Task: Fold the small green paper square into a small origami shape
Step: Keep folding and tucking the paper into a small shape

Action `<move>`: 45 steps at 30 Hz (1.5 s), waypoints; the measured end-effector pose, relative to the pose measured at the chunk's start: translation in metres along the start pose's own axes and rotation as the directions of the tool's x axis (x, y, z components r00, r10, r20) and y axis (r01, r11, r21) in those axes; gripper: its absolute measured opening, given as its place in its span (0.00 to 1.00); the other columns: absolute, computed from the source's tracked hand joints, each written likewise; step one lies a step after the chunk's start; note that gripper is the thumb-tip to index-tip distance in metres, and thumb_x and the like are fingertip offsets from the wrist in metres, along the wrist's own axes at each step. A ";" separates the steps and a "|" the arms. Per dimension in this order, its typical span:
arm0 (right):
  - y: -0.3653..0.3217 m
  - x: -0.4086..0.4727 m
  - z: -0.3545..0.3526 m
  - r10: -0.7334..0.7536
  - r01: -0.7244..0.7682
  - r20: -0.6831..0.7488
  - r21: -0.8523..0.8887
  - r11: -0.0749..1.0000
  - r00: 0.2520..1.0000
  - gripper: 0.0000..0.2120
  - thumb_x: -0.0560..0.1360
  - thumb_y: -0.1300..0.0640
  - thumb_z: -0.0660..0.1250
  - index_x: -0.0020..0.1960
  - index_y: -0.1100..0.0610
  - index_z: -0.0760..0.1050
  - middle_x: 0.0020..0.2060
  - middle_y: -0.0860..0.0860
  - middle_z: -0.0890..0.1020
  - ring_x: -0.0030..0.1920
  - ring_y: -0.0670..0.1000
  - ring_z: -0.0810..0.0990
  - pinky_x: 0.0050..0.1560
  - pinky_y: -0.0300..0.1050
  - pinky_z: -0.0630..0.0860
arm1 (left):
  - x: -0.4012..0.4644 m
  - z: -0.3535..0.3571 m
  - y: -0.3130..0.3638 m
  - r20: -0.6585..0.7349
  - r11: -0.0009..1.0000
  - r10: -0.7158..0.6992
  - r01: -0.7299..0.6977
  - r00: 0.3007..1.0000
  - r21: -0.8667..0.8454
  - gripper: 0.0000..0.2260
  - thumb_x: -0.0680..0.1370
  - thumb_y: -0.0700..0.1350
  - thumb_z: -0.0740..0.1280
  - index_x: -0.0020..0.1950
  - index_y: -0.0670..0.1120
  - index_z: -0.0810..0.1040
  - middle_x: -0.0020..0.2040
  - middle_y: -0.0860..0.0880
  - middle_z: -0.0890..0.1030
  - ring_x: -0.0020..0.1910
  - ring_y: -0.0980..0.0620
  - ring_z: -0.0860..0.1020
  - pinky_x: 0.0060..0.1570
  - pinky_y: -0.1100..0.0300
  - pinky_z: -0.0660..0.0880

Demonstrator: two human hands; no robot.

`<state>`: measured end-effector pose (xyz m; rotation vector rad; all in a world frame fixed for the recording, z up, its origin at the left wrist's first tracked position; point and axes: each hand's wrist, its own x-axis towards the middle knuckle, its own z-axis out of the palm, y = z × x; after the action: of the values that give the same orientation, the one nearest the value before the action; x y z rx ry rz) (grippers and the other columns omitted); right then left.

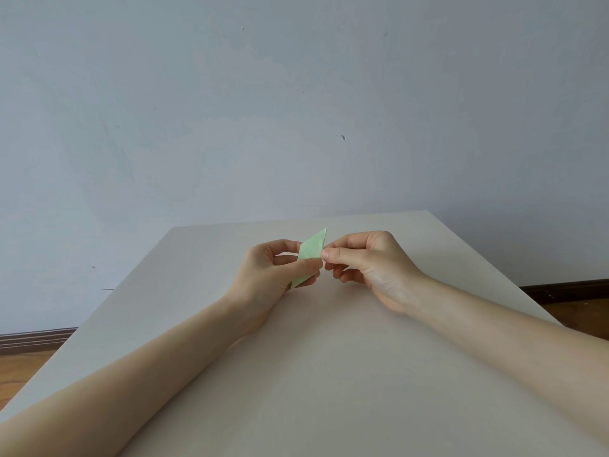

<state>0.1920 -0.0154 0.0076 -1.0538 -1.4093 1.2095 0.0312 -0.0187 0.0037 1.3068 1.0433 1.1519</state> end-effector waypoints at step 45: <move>-0.002 0.003 -0.003 -0.025 0.037 -0.129 0.087 0.996 0.991 0.07 0.72 0.64 0.69 0.35 0.61 0.78 0.28 0.52 0.78 0.28 0.47 0.75 0.30 0.36 0.71 | -0.001 0.000 0.004 0.013 0.996 -0.045 0.044 0.999 0.073 0.04 0.71 0.33 0.70 0.43 0.40 0.79 0.33 0.49 0.81 0.31 0.56 0.79 0.40 0.67 0.78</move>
<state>0.1943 -0.0128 0.0105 -1.0257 -1.2573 1.1512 0.0305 -0.0193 0.0078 1.3401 1.1071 1.0781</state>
